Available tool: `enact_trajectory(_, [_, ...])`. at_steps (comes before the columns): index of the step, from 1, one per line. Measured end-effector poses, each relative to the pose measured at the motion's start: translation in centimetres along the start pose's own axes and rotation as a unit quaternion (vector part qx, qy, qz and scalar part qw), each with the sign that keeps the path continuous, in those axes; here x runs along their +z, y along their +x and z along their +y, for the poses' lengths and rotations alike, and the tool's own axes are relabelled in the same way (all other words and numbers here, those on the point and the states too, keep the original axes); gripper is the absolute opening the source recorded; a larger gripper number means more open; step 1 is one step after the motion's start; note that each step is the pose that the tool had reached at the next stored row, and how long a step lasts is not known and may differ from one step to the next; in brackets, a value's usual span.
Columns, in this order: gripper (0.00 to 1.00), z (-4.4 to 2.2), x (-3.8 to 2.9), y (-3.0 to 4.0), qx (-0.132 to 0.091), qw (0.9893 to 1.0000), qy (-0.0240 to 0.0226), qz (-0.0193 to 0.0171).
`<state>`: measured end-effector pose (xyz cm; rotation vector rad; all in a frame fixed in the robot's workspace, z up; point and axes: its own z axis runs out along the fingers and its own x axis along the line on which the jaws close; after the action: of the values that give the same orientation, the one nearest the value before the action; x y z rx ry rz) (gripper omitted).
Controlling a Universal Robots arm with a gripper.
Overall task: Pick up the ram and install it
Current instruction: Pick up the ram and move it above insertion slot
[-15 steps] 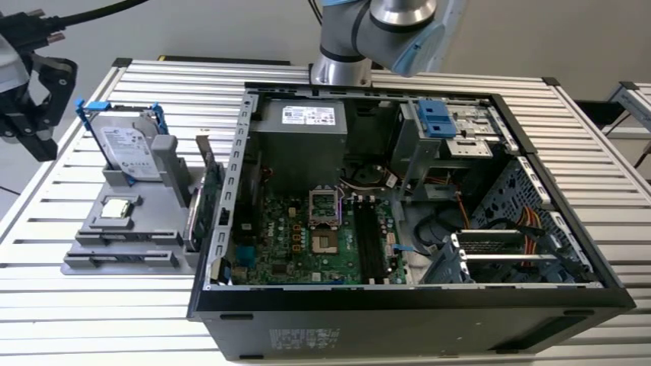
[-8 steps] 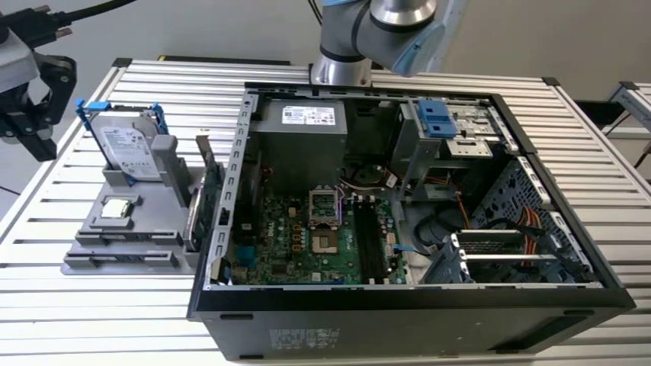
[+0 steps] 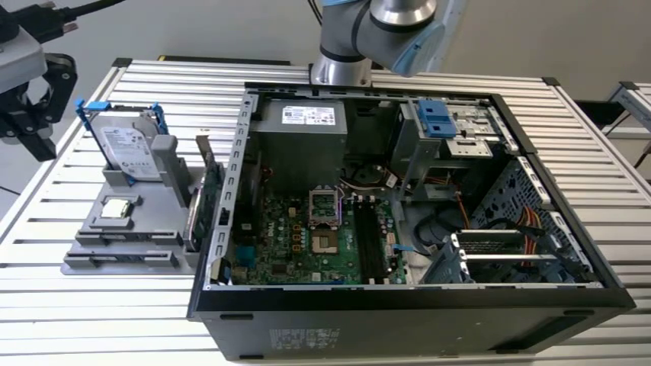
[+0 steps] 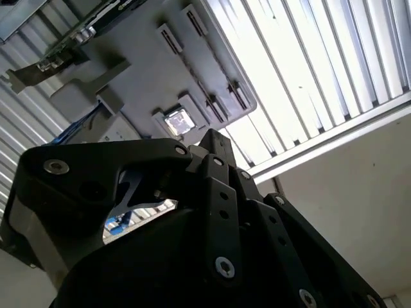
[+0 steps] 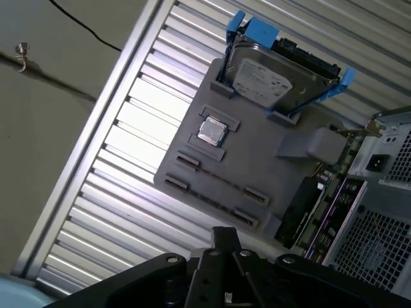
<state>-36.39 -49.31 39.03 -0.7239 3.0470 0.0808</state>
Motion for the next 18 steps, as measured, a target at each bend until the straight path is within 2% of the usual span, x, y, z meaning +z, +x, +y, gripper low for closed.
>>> enact_trajectory(4, [0.0, 0.02, 0.0, 0.0, -0.021, 0.9998, -0.0003, 0.0011])
enact_trajectory(8, [0.0, 0.06, 0.0, -0.01, -0.043, 0.9991, -0.0007, 0.0022])
enact_trajectory(14, [0.0, 0.16, 0.01, -0.02, -0.077, 0.997, -0.0013, 0.0038])
enact_trajectory(18, [0.0, 0.22, 0.01, -0.05, -0.091, 0.9959, -0.0016, 0.0045])
